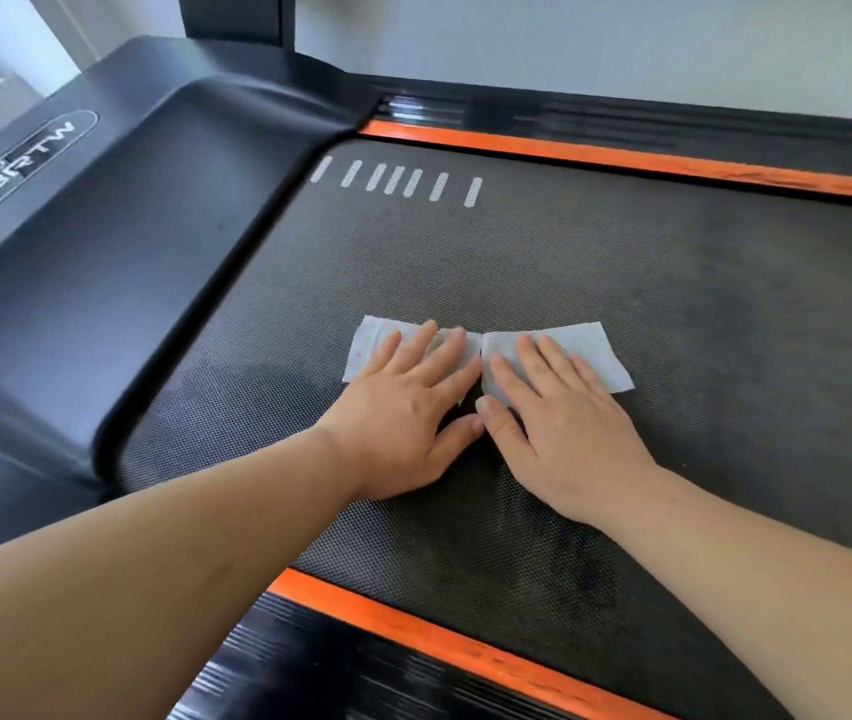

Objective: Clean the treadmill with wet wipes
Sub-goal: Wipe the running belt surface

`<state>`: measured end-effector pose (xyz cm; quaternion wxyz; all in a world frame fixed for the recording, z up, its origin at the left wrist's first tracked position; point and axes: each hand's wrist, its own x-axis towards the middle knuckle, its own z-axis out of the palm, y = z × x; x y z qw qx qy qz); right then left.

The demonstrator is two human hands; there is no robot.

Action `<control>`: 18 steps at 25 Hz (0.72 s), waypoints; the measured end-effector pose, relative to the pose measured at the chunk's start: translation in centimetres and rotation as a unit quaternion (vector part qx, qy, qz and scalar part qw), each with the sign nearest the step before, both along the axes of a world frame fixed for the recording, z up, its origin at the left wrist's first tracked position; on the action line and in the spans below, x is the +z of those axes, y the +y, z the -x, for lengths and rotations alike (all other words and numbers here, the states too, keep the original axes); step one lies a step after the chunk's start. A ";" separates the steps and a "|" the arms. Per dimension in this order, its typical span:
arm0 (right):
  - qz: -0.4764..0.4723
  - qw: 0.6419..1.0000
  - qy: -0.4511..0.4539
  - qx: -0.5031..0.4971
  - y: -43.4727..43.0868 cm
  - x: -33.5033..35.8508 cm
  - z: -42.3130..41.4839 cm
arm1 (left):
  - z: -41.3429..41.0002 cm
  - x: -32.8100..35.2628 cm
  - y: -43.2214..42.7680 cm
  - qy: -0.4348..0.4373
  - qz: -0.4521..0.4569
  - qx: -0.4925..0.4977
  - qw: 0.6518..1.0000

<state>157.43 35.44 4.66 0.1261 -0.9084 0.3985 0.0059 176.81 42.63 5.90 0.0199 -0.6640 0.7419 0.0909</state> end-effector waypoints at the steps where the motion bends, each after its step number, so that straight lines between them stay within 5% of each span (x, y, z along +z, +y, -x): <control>1: -0.009 1.000 0.005 0.007 -0.1 -0.2 0.1 | 0.0 -0.3 0.0 0.003 -0.024 0.001 1.000; 5: -0.034 0.999 0.031 -0.004 -0.6 -0.1 -0.1 | -1.4 -0.7 0.2 0.002 -0.060 0.028 0.998; 11: -0.077 0.990 0.071 -0.096 -0.6 0.6 -2.7 | -5.6 -0.9 0.5 0.000 -0.089 0.230 0.969; 15: -0.059 0.996 0.051 0.047 1.4 0.4 -3.5 | -2.6 -0.6 0.5 0.000 -0.080 0.089 0.993; 18: -0.084 0.995 0.047 -0.006 -0.2 0.6 -3.4 | -6.1 -0.7 1.3 -0.006 -0.068 0.178 0.982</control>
